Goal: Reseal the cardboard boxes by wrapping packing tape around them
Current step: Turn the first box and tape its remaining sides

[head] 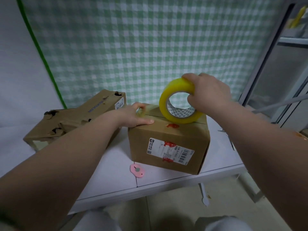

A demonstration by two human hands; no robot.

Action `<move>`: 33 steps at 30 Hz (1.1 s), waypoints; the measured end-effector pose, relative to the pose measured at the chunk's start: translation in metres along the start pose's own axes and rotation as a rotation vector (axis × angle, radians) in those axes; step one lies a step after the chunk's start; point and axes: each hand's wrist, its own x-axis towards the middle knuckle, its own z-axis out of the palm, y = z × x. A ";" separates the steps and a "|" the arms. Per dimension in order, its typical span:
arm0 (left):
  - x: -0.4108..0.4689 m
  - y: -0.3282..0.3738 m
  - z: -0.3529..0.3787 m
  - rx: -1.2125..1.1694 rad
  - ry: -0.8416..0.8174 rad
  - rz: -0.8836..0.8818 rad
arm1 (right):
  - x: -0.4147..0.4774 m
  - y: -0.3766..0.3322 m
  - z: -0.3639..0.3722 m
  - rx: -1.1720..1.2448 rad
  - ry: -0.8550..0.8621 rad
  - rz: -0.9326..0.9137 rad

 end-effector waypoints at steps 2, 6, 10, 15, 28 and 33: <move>-0.001 0.011 -0.002 0.114 0.071 0.063 | -0.001 0.000 0.007 0.060 0.020 0.020; -0.001 0.039 0.007 0.183 0.173 0.214 | -0.001 0.005 0.017 0.252 0.057 0.055; 0.004 0.039 0.018 0.103 0.214 0.280 | -0.007 0.014 0.021 0.420 0.040 0.115; 0.009 0.035 0.020 0.133 0.211 0.237 | -0.005 0.025 0.006 0.291 0.015 0.064; 0.003 0.042 0.015 0.240 0.113 0.211 | -0.020 0.076 -0.027 -0.201 -0.154 0.017; 0.004 0.042 0.013 0.248 0.088 0.201 | -0.024 0.081 -0.026 -0.305 -0.176 -0.056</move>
